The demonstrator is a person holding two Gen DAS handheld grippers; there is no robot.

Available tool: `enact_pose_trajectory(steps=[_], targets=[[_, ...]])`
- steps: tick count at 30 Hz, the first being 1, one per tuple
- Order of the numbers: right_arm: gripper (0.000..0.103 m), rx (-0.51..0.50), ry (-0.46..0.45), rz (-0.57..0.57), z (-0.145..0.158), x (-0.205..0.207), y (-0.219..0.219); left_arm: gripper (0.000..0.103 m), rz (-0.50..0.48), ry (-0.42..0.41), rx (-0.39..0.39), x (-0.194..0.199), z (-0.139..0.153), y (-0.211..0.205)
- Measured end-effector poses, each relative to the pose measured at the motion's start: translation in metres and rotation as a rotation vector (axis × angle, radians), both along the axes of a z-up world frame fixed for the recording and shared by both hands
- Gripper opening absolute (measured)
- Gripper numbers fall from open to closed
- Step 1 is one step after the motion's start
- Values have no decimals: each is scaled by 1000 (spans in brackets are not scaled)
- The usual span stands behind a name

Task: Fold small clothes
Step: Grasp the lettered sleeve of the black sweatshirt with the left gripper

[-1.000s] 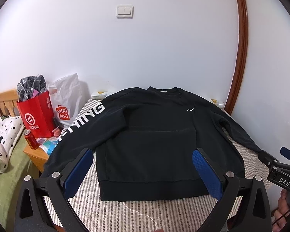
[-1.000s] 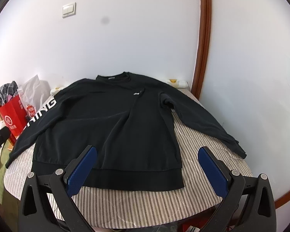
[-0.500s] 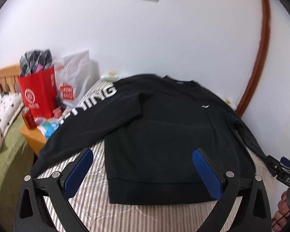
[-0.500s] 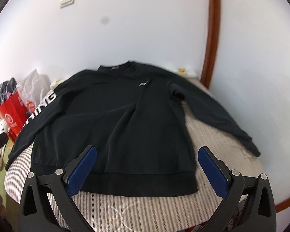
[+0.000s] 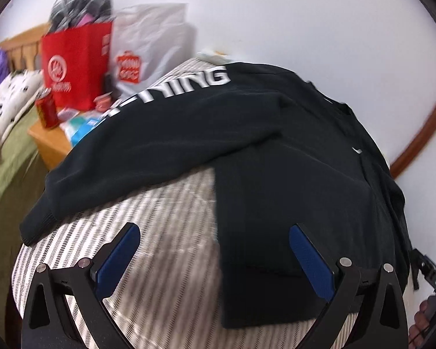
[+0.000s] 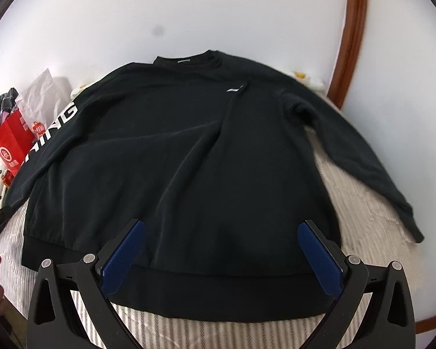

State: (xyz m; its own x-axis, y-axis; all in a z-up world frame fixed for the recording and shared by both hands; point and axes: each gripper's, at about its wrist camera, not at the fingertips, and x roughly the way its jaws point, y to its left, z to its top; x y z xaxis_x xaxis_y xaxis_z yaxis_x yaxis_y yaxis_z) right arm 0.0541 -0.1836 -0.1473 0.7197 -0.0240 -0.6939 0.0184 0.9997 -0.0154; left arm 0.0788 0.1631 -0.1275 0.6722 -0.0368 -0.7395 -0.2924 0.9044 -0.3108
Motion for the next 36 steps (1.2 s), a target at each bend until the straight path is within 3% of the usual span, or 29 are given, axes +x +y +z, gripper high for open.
enact_pose_trajectory(steps=[4,9,15,20,25,28,29,30,32,36], targets=[[102,21,-17,29,-3,11,5,102,48,-11,-138,-1,-16,21],[100,35,-46,63,-4,18,20,92,109,-42,-218,-6,-29,36],[95,-8,2,65,-14,27,30,91,189,-89,-258,1,-31,55],[95,2,-26,33,-11,23,21,89,244,-92,-192,19,-31,59],[95,14,-25,7,-9,22,8,71,323,-68,-144,31,-31,68],[95,2,-18,-28,-8,23,1,41,363,-22,-73,40,-32,74],[95,1,-19,-33,-8,24,-2,24,372,-4,-37,42,-32,76],[95,2,-21,-33,-8,25,-4,14,374,13,-24,44,-32,79],[95,3,-19,-39,-7,28,-8,9,376,25,-27,47,-29,84],[95,23,-25,-30,-4,34,-15,7,354,-38,70,51,8,70]])
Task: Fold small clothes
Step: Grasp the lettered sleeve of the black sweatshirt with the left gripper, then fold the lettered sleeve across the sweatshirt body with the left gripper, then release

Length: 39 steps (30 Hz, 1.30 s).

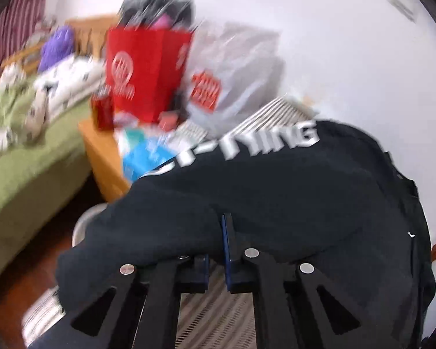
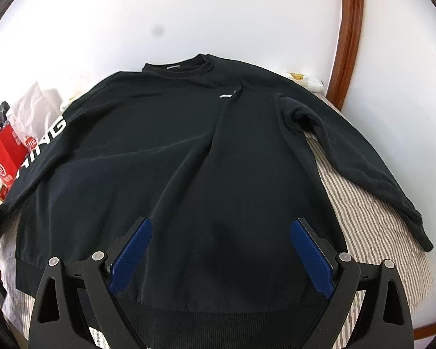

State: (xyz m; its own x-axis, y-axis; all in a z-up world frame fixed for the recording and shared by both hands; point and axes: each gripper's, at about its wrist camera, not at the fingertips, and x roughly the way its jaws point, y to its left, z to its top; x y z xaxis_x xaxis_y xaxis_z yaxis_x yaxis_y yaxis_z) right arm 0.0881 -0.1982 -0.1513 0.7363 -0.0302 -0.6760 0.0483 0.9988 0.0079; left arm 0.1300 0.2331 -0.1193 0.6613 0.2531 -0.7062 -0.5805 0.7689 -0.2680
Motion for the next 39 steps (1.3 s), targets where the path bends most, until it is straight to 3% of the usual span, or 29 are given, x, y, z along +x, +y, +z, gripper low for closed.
enact_pose_trajectory(steps=[7,11,16,20,25,28,34,39], targets=[[95,-27,-56,27,15,8,-16,7,-162,-115,88,44,74,-54],[95,-43,-99,-48,27,5,-58,7,-313,-182,118,76,104,-103],[95,-30,-82,-140,27,-2,-114,7,-460,-201,153,117,126,-175],[95,-29,-53,-222,19,-16,-153,7,-560,-192,157,141,124,-229],[95,11,-13,-279,3,-31,-185,7,-664,-115,175,173,93,-288],[95,4,15,-286,-7,-31,-194,7,-720,-55,148,186,72,-308],[95,-6,31,-278,-15,-26,-195,8,-747,42,107,186,50,-320],[95,-16,3,-211,-6,-11,-170,22,-762,19,120,157,63,-300]])
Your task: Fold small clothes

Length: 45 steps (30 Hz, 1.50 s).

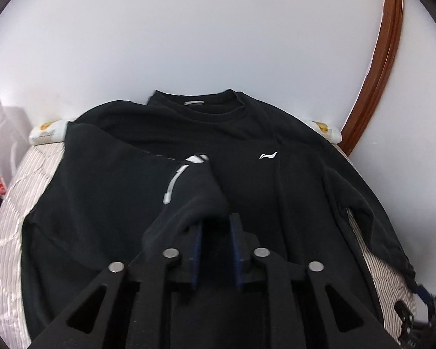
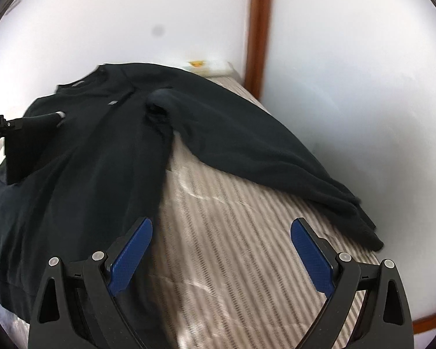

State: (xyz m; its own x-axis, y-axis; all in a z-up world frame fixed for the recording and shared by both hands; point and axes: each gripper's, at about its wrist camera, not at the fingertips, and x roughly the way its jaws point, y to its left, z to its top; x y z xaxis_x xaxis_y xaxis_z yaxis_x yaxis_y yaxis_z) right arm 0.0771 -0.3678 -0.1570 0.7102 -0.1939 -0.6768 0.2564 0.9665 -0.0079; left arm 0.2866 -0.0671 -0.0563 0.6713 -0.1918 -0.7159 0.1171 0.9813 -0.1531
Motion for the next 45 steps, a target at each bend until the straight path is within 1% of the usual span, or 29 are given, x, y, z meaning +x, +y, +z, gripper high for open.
enact_pose_trajectory(steps=[2,4,5,6,7,8,11,13,15,16,19,22,24,26,28,29,30,31,33,34,35,37,39,43,45], targets=[[93,5,-23,44,7,5,14,23,-3,23,-46,-9,4,19],[84,3,-54,86,17,14,34,29,20,32,-82,-21,7,44],[73,-8,-61,103,20,19,44,42,36,30,-93,-28,6,56],[68,-16,-67,122,23,23,53,63,51,28,-102,-36,4,68],[68,-26,-69,152,26,30,67,69,65,19,-115,-45,2,82],[68,-32,-65,165,28,34,75,69,76,8,-121,-55,0,95],[69,-56,-75,253,34,54,118,69,143,16,-81,-79,-13,133],[69,-73,-68,307,35,63,144,69,194,44,-52,-93,-24,157],[70,-85,-66,391,35,76,176,68,233,79,3,-104,-37,174],[71,-86,-61,414,34,79,185,68,247,88,27,-111,-45,182],[75,-67,-35,518,27,99,226,68,260,112,46,-123,-61,194],[75,-36,23,567,14,121,258,69,261,121,59,-130,-72,198],[75,-27,39,608,5,134,279,68,266,118,62,-132,-78,200],[75,-45,59,620,-7,150,296,68,258,134,57,-131,-84,200],[75,-74,78,603,-16,160,306,68,252,171,42,-126,-91,199],[74,-86,83,606,-22,166,312,69,259,151,50,-128,-90,198],[66,-88,87,608,-25,169,314,69,259,150,56,-127,-91,197],[62,-91,92,612,-26,171,314,69,257,149,65,-127,-92,196],[47,-104,70,635,-24,170,314,69,256,140,79,-128,-93,194],[27,-101,67,648,-21,169,313,70,258,135,85,-129,-93,192],[11,-67,57,674,-14,167,306,71,257,129,94,-130,-94,190],[10,-11,34,670,-3,167,291,72,256,117,114,-131,-96,186],[9,21,-7,618,11,168,266,72,266,108,109,-133,-96,187],[9,47,-89,472,37,172,208,73,273,104,112,-133,-96,186],[9,41,-101,389,44,176,176,73,278,103,111,-134,-96,185]])
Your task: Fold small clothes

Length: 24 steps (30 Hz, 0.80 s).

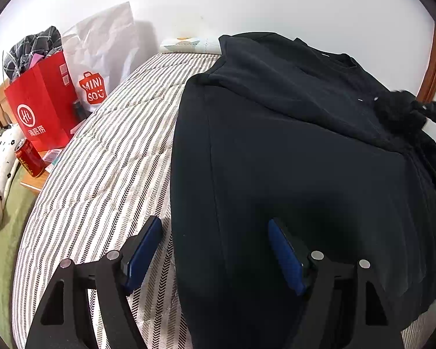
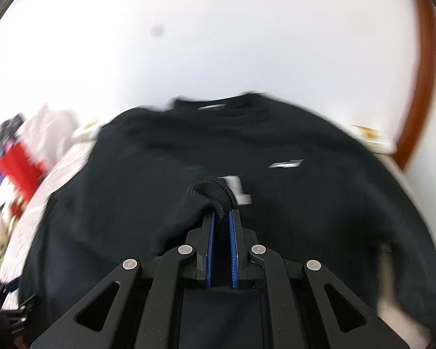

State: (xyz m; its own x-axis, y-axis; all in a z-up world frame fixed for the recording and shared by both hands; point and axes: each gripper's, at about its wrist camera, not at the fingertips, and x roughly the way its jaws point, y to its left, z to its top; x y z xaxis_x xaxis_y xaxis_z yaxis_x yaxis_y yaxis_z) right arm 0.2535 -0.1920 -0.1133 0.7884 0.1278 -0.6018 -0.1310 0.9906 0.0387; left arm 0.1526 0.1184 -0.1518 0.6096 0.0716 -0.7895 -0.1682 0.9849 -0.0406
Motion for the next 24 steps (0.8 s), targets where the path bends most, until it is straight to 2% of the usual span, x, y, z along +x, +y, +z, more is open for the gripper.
enact_pose_trajectory(steps=[4,7,8,9,11,13,15,20,24], targets=[[11,9,37,-112,-5,6,-50,74,-4,6,7,-2,1,-1],[16,-55,76,-183,-16,1,-72,75,-9,25,-3,-5,2,1],[25,-90,85,-218,-20,-4,-79,75,-10,30,-7,-7,2,2],[39,-94,90,-228,-22,-11,-84,75,-10,35,-15,-10,3,4],[50,-70,86,-228,-26,-31,-97,75,-16,37,-33,-16,4,7],[52,-67,81,-219,-31,-54,-104,75,-28,31,-41,-23,6,8],[60,-77,91,-220,-38,-75,-112,75,-45,29,-62,-31,7,10],[64,-71,157,-233,-69,-125,-127,73,-76,19,-82,-51,8,9],[64,-9,207,-240,-91,-157,-139,68,-104,3,-81,-64,7,4]])
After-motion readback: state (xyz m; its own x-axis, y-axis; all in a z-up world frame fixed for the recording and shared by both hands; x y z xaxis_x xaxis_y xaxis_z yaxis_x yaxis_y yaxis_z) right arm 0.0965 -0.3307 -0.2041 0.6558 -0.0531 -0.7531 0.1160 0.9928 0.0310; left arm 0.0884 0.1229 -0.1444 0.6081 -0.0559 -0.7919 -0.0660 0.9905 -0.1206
